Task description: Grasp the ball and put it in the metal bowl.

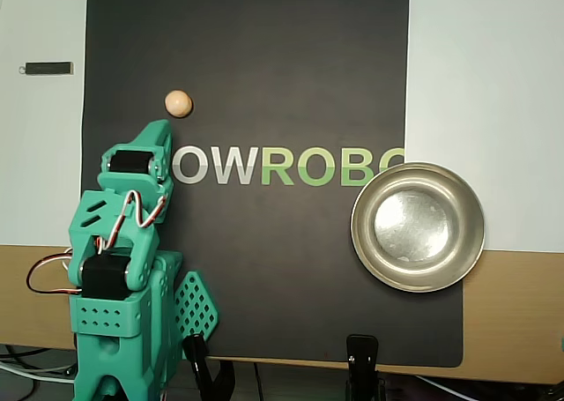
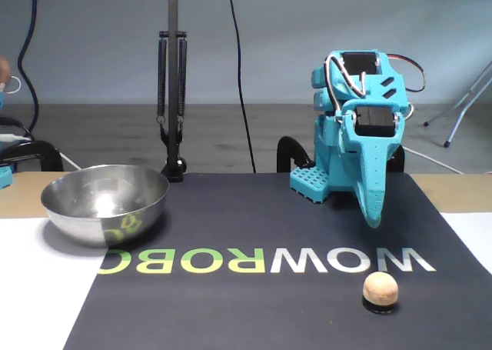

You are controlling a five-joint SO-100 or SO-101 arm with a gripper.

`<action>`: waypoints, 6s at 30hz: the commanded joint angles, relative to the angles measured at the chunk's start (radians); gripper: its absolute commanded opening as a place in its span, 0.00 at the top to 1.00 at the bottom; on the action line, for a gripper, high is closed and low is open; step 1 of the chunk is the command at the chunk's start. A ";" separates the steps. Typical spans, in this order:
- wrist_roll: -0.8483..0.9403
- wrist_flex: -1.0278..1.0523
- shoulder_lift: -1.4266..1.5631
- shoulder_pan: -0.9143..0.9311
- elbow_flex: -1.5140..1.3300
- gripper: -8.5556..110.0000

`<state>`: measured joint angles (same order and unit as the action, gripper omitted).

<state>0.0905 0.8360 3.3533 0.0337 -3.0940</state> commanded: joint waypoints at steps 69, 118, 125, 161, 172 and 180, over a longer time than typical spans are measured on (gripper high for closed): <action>0.006 0.152 -0.834 0.034 0.747 0.93; 0.324 0.753 -1.764 0.040 1.733 0.93; 0.609 0.755 -1.766 0.017 1.732 0.93; 1.325 0.756 -1.766 0.015 1.641 0.92; 1.405 0.753 -1.767 0.020 1.640 0.92; 1.404 0.741 -1.827 0.029 1.643 0.92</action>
<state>1.4910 1.5815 1.5263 0.0506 -1.4588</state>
